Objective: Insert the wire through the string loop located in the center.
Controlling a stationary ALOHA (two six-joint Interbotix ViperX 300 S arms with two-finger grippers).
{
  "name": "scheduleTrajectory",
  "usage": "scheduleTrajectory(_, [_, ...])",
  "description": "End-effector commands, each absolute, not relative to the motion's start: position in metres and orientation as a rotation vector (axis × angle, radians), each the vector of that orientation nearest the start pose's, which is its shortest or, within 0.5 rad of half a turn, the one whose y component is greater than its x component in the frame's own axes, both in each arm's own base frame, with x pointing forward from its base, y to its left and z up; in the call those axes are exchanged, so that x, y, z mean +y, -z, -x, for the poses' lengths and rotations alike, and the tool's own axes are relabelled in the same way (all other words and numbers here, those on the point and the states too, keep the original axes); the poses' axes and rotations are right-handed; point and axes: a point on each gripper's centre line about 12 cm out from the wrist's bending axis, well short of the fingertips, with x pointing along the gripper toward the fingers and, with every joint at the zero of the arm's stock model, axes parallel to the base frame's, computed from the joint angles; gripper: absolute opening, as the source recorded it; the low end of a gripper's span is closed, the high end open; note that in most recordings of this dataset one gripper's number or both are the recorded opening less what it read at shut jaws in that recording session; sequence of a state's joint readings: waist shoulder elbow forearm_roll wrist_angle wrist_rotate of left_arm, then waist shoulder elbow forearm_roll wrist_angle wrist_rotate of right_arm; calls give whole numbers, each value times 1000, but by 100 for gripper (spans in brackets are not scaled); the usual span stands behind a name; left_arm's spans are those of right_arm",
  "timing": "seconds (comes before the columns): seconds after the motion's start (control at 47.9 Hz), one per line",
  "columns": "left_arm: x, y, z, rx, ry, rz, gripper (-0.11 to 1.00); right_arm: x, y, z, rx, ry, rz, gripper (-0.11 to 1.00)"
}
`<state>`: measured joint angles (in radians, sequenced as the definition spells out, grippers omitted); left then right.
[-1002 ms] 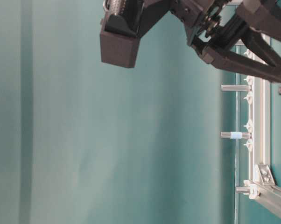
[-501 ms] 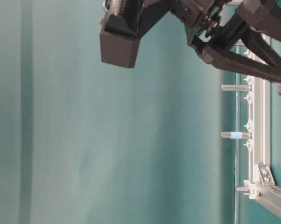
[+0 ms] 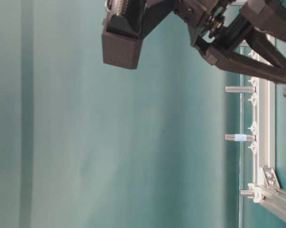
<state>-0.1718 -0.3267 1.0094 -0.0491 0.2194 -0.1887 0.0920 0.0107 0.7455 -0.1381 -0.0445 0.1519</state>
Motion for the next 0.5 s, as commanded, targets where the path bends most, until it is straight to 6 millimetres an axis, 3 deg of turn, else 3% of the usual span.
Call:
scheduleTrajectory(0.0, [-48, -168, -266, 843, 92, 116, 57, 35, -159, -369, 676, -90, 15, 75])
scheduleTrajectory(0.48, [-30, -203, -266, 659, 89, 30, 56, 33, -193, -353, 627, -82, 14, 75])
